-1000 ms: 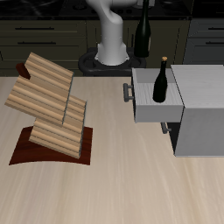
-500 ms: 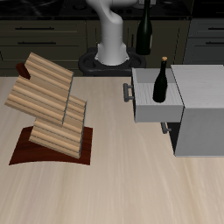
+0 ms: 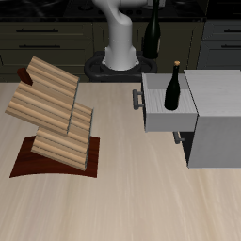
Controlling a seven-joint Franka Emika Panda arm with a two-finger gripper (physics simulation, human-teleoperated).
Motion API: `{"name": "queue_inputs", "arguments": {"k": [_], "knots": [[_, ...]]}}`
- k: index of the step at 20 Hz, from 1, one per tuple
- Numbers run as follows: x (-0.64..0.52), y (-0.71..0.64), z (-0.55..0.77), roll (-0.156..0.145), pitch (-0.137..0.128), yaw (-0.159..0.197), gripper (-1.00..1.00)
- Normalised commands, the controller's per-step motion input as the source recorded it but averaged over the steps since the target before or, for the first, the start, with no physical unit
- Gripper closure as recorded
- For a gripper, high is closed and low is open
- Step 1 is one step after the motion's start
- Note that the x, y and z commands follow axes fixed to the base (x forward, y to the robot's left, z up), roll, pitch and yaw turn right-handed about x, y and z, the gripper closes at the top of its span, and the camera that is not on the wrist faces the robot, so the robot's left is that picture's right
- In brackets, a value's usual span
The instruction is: Place the wine bottle from the table into the top drawer
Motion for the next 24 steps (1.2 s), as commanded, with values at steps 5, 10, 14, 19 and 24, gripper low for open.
{"name": "queue_inputs", "arguments": {"k": [5,10,14,19,24], "knots": [[-0.12,0.10,-0.12,0.014,0.041,0.004,1.00],[-0.07,0.12,-0.07,0.004,0.037,-0.008,1.00],[-0.05,0.08,-0.16,0.009,0.055,0.002,1.00],[-0.02,0.08,-0.08,0.003,0.020,0.004,1.00],[-0.01,0.08,-0.03,0.009,0.009,-0.001,1.00]]}}
